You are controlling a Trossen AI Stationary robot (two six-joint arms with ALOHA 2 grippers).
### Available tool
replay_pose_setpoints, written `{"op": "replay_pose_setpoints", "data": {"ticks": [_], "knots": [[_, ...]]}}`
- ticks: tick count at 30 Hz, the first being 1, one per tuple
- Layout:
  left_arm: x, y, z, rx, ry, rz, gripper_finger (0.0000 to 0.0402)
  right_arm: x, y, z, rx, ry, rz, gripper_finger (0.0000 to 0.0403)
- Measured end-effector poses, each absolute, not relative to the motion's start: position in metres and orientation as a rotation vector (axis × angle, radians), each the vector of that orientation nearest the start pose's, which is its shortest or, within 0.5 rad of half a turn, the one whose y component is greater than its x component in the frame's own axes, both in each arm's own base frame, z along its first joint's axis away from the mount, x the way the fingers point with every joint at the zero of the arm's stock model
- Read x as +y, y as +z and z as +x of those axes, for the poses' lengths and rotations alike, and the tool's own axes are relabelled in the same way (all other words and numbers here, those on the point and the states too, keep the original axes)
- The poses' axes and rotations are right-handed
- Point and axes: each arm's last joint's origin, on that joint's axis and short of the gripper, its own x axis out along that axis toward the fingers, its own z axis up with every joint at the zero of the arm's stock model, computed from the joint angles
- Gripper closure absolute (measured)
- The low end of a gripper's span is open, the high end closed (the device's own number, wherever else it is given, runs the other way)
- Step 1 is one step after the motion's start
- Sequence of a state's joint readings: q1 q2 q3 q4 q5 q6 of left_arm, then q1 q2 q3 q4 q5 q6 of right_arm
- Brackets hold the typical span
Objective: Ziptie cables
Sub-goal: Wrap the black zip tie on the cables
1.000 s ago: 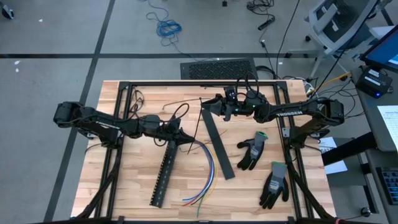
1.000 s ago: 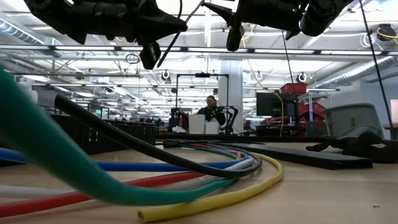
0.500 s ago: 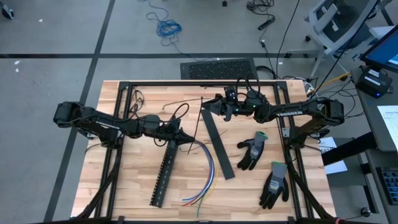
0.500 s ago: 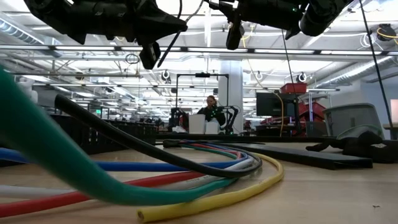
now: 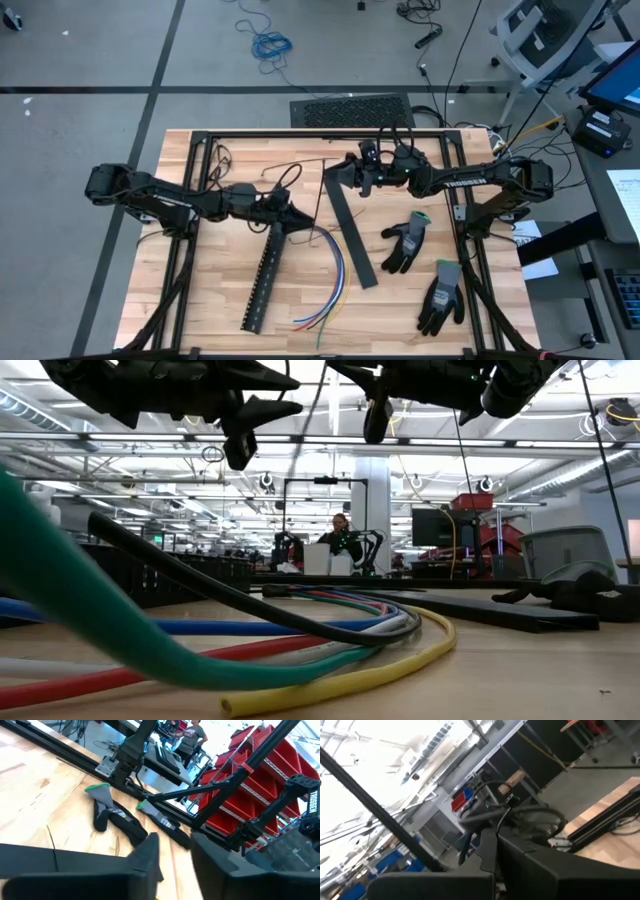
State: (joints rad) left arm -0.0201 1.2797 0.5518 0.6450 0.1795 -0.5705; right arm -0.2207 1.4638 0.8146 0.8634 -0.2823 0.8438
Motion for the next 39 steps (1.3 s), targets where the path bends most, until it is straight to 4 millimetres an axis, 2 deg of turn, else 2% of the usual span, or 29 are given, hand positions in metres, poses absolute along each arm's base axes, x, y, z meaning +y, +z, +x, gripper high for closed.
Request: {"op": "replay_pose_setpoints", "data": {"ticks": [5, 10, 13, 16, 18, 20, 24, 30, 33, 39], "knots": [[0.002, 0.235, 0.261, 0.103, -0.13, -0.576, 0.0226, -0.06, 0.281, 0.311, -0.09, 0.177, 0.748, 0.0403], [0.023, 0.25, 0.251, 0.015, -0.065, -0.57, 0.0206, -0.059, 0.283, 0.307, -0.036, 0.12, 0.559, 0.0403], [0.035, 0.261, 0.243, -0.054, -0.013, -0.578, 0.0205, -0.057, 0.299, 0.307, 0.075, 0.022, 0.411, 0.0403], [0.046, 0.269, 0.236, -0.126, 0.053, -0.619, 0.0205, -0.045, 0.326, 0.309, 0.229, -0.071, 0.185, 0.0403], [0.053, 0.27, 0.235, -0.142, 0.08, -0.647, 0.0205, -0.037, 0.343, 0.311, 0.312, -0.115, 0.038, 0.0403], [0.058, 0.269, 0.234, -0.142, 0.102, -0.689, 0.0205, -0.031, 0.359, 0.313, 0.322, -0.151, -0.038, 0.0403], [0.064, 0.272, 0.233, -0.187, 0.105, -0.725, 0.0205, -0.03, 0.384, 0.311, 0.199, -0.168, -0.028, 0.0403], [0.071, 0.299, 0.222, -0.472, 0.001, -0.738, 0.0205, -0.03, 0.405, 0.308, 0.017, -0.164, -0.008, 0.0403], [0.076, 0.302, 0.219, -0.475, -0.072, -0.792, 0.0205, -0.028, 0.409, 0.308, -0.028, -0.056, 0.028, 0.0403], [0.079, 0.299, 0.218, -0.352, -0.244, -0.788, 0.0205, -0.026, 0.41, 0.306, -0.023, 0.287, 0.124, 0.0403]]}}
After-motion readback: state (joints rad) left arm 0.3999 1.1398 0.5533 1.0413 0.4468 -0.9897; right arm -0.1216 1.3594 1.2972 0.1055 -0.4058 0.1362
